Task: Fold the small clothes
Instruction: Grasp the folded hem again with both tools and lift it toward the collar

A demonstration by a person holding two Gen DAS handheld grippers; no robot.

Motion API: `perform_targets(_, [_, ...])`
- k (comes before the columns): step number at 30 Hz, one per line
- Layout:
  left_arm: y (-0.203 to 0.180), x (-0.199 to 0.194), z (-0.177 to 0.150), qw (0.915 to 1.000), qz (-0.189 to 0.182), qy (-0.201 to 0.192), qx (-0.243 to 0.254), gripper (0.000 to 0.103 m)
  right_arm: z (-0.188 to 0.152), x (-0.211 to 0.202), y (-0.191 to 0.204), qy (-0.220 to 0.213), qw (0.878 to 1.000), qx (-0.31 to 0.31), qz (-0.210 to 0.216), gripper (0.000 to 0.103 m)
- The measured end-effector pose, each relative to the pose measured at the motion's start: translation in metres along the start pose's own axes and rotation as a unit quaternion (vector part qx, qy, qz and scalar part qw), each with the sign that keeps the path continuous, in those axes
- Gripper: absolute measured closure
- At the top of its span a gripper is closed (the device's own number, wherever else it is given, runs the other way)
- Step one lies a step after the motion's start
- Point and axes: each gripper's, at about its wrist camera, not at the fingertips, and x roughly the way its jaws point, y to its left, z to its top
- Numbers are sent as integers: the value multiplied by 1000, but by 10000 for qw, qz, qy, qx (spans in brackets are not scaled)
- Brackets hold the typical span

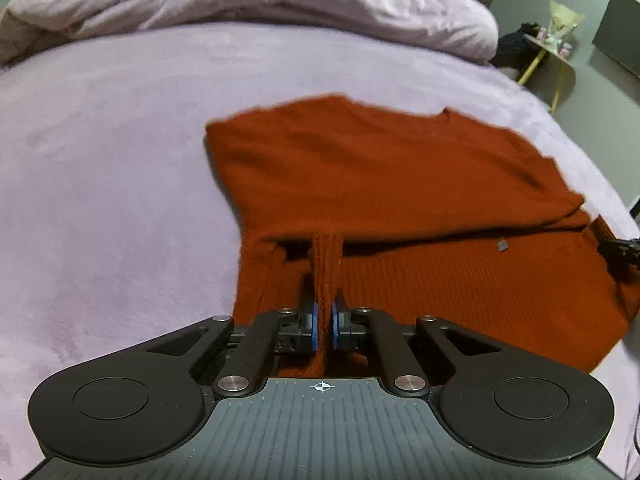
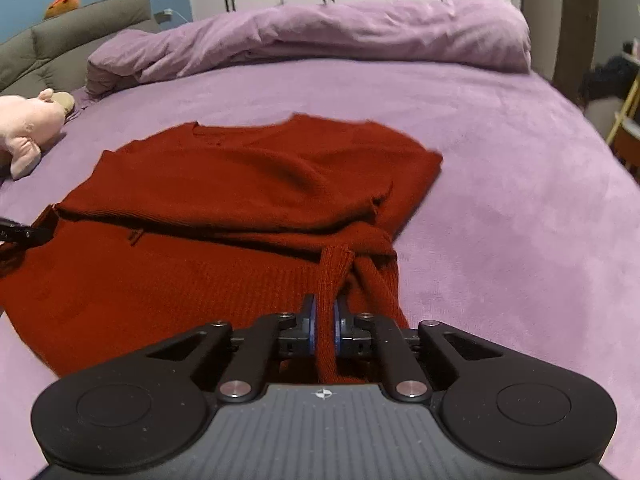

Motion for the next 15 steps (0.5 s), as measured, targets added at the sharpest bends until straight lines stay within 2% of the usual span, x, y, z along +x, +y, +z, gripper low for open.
perform_targets(5, [4,-50,32,9945,-289,-961,-285,96,22,-30,-1,-726,9970,162,212,97])
perform_targets(8, [9,-51,54,9902,48,-1365,-304,96,44,-33,-9,-1117,9920,550,197,97])
perform_targets(11, [18,-25,70,9895,306,-1308,-532,96,61,-16,-11,-1251,9890,789,-65,97])
perform_targets(15, [20,25,69,9933,674,-736,-589,95,71,29,-15,-816,9909,1005,-369,97])
